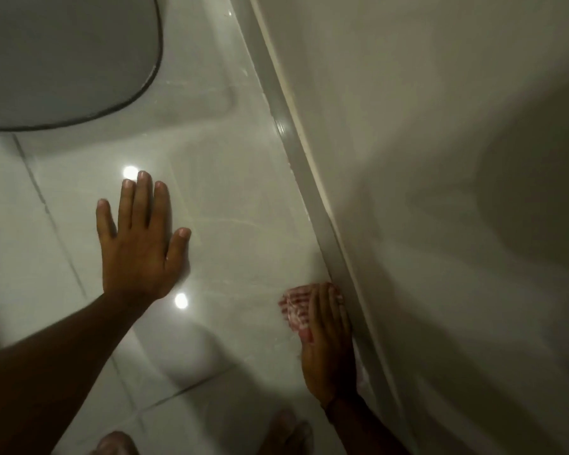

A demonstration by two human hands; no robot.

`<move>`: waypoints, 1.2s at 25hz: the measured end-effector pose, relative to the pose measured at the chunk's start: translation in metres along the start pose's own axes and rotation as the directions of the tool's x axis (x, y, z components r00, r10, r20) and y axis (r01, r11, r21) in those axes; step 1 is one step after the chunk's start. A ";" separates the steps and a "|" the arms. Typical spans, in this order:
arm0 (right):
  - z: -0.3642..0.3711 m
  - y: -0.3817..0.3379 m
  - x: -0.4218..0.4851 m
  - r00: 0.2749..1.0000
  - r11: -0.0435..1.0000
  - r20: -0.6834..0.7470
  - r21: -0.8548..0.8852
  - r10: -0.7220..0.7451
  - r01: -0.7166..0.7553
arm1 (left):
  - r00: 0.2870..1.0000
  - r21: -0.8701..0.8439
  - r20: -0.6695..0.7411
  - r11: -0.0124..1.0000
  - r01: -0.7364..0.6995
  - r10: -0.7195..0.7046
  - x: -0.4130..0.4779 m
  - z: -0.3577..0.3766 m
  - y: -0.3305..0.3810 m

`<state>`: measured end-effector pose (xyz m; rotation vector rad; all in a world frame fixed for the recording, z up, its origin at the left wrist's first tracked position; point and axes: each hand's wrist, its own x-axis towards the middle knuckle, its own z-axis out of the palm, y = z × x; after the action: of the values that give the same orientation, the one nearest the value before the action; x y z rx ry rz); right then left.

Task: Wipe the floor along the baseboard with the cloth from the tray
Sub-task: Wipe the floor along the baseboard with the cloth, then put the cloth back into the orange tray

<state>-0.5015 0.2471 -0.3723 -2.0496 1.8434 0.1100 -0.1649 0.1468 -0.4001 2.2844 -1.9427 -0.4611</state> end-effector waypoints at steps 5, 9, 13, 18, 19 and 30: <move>-0.027 0.001 -0.017 0.979 0.981 0.173 0.140 0.113 -0.138 | 0.966 -0.073 0.258 0.996 0.045 -0.024 -0.050 -0.038 0.013; -0.098 -0.029 0.005 0.888 0.837 0.356 0.357 0.290 -0.416 | 0.937 -0.093 0.340 0.989 0.117 -0.078 -0.115 -0.107 0.045; -0.200 -0.094 0.018 0.888 0.678 0.387 0.585 0.248 -0.444 | 0.939 -0.102 0.329 0.984 0.143 -0.103 -0.130 -0.205 0.071; -0.327 -0.213 0.070 0.949 0.704 0.310 0.660 0.060 -0.261 | 0.966 -0.087 0.197 0.978 0.190 -0.171 -0.073 -0.333 0.075; -0.350 -0.243 0.090 0.958 0.716 0.287 0.666 0.016 -0.211 | 0.971 -0.091 0.158 0.977 0.195 -0.179 -0.054 -0.355 0.070; -0.366 -0.461 0.349 0.967 0.876 0.016 0.426 -0.254 0.224 | 0.977 -0.043 0.099 0.980 0.192 -0.187 0.116 -0.385 -0.019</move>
<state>-0.0767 -0.1714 -0.0367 -1.9108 1.4026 -0.2595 -0.0170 -0.0064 -0.0588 2.4682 -1.7351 -0.6432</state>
